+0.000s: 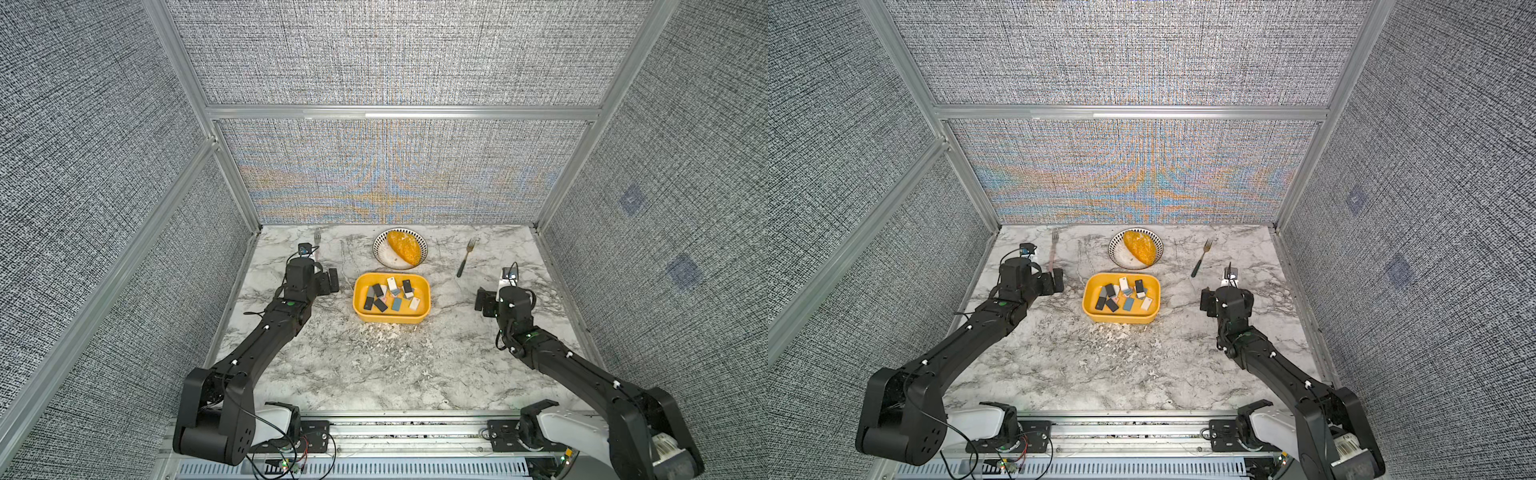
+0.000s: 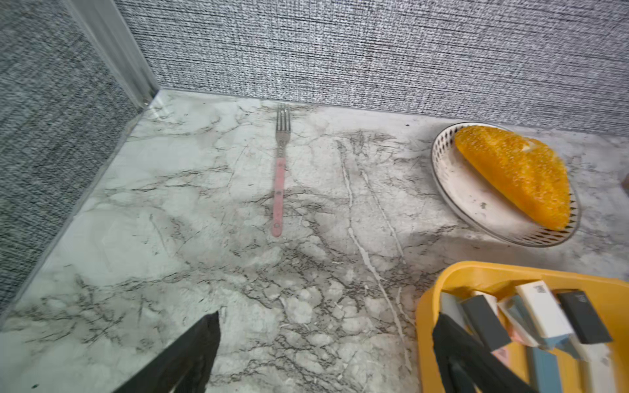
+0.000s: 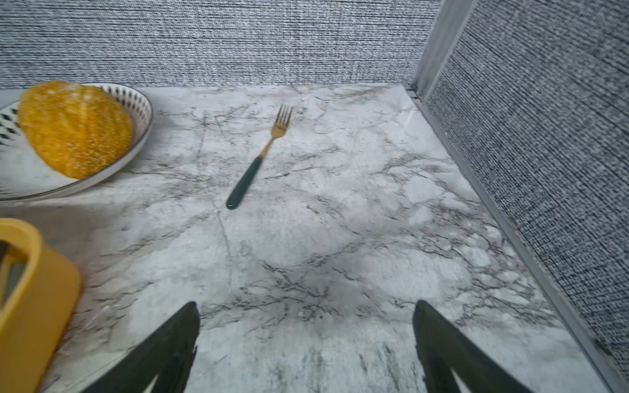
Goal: Put the eraser in the storage box
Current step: Reset both arms
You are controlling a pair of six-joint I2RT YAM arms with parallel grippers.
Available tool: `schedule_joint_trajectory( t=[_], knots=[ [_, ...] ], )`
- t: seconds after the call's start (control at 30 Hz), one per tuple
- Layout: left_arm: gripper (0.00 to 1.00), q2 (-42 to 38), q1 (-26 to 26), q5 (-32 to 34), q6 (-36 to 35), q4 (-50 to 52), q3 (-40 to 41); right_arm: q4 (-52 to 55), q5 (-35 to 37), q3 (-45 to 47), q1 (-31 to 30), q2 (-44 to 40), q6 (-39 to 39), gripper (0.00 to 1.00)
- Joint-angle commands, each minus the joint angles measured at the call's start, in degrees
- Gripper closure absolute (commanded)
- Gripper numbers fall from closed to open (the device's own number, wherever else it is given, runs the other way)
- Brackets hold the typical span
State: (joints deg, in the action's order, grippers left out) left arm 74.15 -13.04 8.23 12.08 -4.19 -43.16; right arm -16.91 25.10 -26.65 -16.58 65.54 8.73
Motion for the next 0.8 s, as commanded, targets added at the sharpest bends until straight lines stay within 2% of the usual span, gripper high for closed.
schedule_joint_trajectory(
  t=[0.0, 0.17, 0.27, 0.3, 0.37, 0.43, 0.5, 0.57, 0.63, 0.7, 0.73, 0.77],
  knots=[
    [0.00, -0.95, 0.03, 7.68, -3.16, -11.05, 3.47, -14.33, 5.56, 2.99, 3.04, 1.39, -1.02, 0.02],
    [0.00, -0.25, 0.11, 13.36, -7.24, -15.98, 6.92, -36.50, 8.15, 11.25, 5.40, 8.38, -5.95, 0.02],
    [0.00, 1.27, 0.24, 14.01, -7.66, -18.95, 8.66, -48.09, 8.91, 13.11, 6.53, 14.65, -8.77, 0.02],
    [0.00, 1.55, 0.36, 14.58, -7.44, -20.01, 8.93, -49.45, 8.98, 12.97, 6.54, 15.40, -9.37, 0.02],
    [0.00, 1.17, 0.60, 14.87, -8.12, -21.42, 9.75, -49.92, 4.32, 12.26, 8.72, 18.21, -6.76, 0.02],
    [0.00, 1.06, 0.89, 14.84, -8.58, -22.93, 10.95, -55.31, 3.46, 12.79, 8.78, 21.00, -8.92, 0.02],
    [0.00, 1.11, 1.10, 15.69, -8.11, -24.25, 11.70, -50.13, 1.94, 12.00, 8.94, 19.00, -7.65, 0.02],
    [0.00, 0.74, 1.52, 14.84, -8.39, -24.49, 12.01, -55.55, -1.96, 13.93, 9.25, 19.98, -9.56, 0.02],
    [0.00, 0.31, 1.61, 14.80, -8.38, -24.87, 12.42, -55.40, -6.03, 13.65, 10.32, 20.49, -9.81, 0.02],
    [0.00, -0.52, 1.57, 14.65, -8.47, -25.32, 13.29, -55.37, -13.56, 14.71, 13.01, 21.02, -9.06, 0.02],
    [0.00, -1.18, 1.57, 14.67, -8.54, -25.40, 13.91, -64.90, -14.18, 17.07, 12.71, 23.76, -10.19, 0.02],
    [0.00, -1.88, 1.58, 15.14, -8.73, -25.67, 14.66, -62.64, -11.47, 16.95, 11.52, 22.83, -10.51, 0.02]
  ],
)
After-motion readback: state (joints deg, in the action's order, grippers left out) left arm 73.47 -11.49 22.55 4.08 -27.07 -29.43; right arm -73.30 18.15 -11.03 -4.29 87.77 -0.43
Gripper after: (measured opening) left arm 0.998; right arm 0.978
